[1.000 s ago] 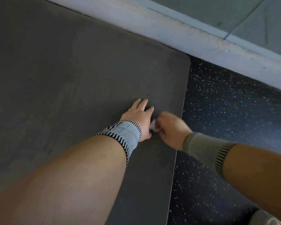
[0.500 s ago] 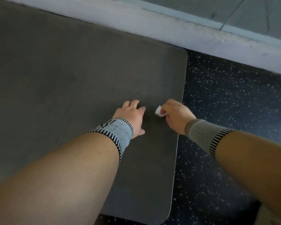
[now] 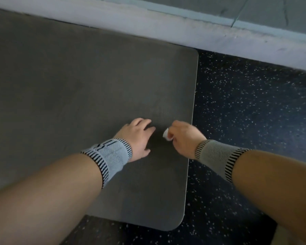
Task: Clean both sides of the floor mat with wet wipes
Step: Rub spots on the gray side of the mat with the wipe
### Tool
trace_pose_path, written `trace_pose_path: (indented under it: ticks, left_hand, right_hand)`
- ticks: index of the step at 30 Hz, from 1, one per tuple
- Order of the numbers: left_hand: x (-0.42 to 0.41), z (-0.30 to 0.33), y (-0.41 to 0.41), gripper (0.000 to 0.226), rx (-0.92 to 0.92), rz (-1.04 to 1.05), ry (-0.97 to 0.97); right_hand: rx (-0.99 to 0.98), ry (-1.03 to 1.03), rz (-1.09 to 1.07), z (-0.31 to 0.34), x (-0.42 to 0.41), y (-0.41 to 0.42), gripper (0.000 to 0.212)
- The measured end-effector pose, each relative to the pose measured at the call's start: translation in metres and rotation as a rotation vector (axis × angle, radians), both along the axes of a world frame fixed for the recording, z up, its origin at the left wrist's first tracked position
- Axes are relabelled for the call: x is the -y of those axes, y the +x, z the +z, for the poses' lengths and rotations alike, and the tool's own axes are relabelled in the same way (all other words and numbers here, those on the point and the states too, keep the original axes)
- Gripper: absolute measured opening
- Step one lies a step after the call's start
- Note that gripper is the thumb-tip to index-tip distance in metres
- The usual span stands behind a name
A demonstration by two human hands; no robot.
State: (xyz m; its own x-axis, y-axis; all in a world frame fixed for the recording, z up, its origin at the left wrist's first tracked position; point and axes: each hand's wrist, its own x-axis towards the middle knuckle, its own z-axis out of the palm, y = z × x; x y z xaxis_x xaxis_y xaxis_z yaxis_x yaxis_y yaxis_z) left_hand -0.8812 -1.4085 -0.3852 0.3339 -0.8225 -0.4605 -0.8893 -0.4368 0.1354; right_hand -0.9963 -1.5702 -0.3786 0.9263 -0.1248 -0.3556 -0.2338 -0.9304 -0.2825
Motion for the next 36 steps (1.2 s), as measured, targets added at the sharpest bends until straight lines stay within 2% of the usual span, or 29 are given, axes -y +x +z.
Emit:
trace_pose_path:
  ticks: [2, 3, 4, 7, 8, 10, 12, 13, 15, 17, 18, 19, 23, 25, 28, 29, 33, 34, 36]
  left_hand:
    - [-0.009, -0.004, -0.011, 0.068, -0.008, 0.025, -0.081]
    - [-0.013, -0.005, -0.016, 0.065, -0.007, 0.014, -0.102]
    - [-0.017, -0.005, -0.02, 0.064, -0.008, -0.003, -0.106]
    - [-0.027, -0.005, -0.031, 0.071, -0.023, -0.027, -0.063]
    - [-0.029, -0.003, -0.033, 0.075, -0.024, -0.035, -0.05]
    - [-0.032, -0.002, -0.035, 0.081, -0.009, -0.054, -0.033]
    - [-0.036, 0.0, -0.034, 0.079, 0.015, -0.058, -0.033]
    - [-0.038, 0.0, -0.034, 0.076, 0.022, -0.059, -0.035]
    - [-0.042, 0.0, -0.036, 0.069, 0.018, -0.064, -0.037]
    - [-0.044, -0.001, -0.04, 0.067, 0.002, -0.074, -0.041]
    - [-0.045, -0.002, -0.043, 0.068, -0.002, -0.086, -0.037]
    - [-0.045, -0.002, -0.045, 0.07, -0.004, -0.099, -0.028]
    - [-0.043, 0.0, -0.049, 0.082, -0.015, -0.092, 0.025]
    - [-0.043, 0.002, -0.051, 0.083, -0.007, -0.096, 0.035]
    - [-0.044, 0.002, -0.058, 0.085, -0.021, -0.119, 0.04]
    - [-0.045, 0.002, -0.061, 0.086, -0.028, -0.132, 0.052]
    - [-0.048, 0.0, -0.067, 0.085, -0.038, -0.148, 0.072]
    - [-0.049, 0.0, -0.067, 0.084, -0.038, -0.149, 0.066]
    - [-0.051, 0.0, -0.069, 0.085, -0.028, -0.164, 0.053]
  right_hand:
    - [-0.12, 0.034, 0.209, 0.003, -0.009, -0.007, 0.024]
    - [-0.143, 0.03, 0.223, 0.003, -0.006, -0.008, 0.027]
    - [-0.144, 0.017, 0.185, 0.003, -0.002, -0.007, 0.029]
    - [-0.016, -0.005, -0.21, 0.002, 0.009, -0.003, 0.032]
    - [0.018, -0.006, -0.274, 0.001, 0.006, -0.003, 0.032]
    - [-0.007, -0.02, -0.123, -0.003, -0.006, -0.008, 0.028]
    - [-0.069, 0.031, 0.1, -0.004, -0.019, -0.014, 0.023]
    - [-0.085, 0.044, 0.143, -0.003, -0.018, -0.015, 0.023]
    - [-0.054, 0.023, 0.031, -0.003, -0.008, -0.012, 0.025]
    - [0.039, -0.01, -0.262, -0.003, -0.003, -0.011, 0.027]
    - [0.073, -0.01, -0.342, -0.003, -0.007, -0.014, 0.028]
    - [0.076, -0.015, -0.31, -0.004, -0.015, -0.019, 0.028]
    - [-0.051, 0.086, 0.185, -0.006, -0.045, -0.044, 0.024]
    - [-0.042, 0.054, 0.124, -0.004, -0.037, -0.041, 0.025]
    - [0.047, -0.015, -0.265, -0.002, -0.032, -0.034, 0.028]
    - [0.039, -0.035, -0.251, 0.0, -0.038, -0.035, 0.029]
    - [-0.088, 0.076, 0.161, 0.005, -0.058, -0.054, 0.025]
    - [-0.096, 0.08, 0.17, 0.007, -0.054, -0.056, 0.026]
    - [-0.052, 0.034, 0.01, 0.006, -0.042, -0.055, 0.028]
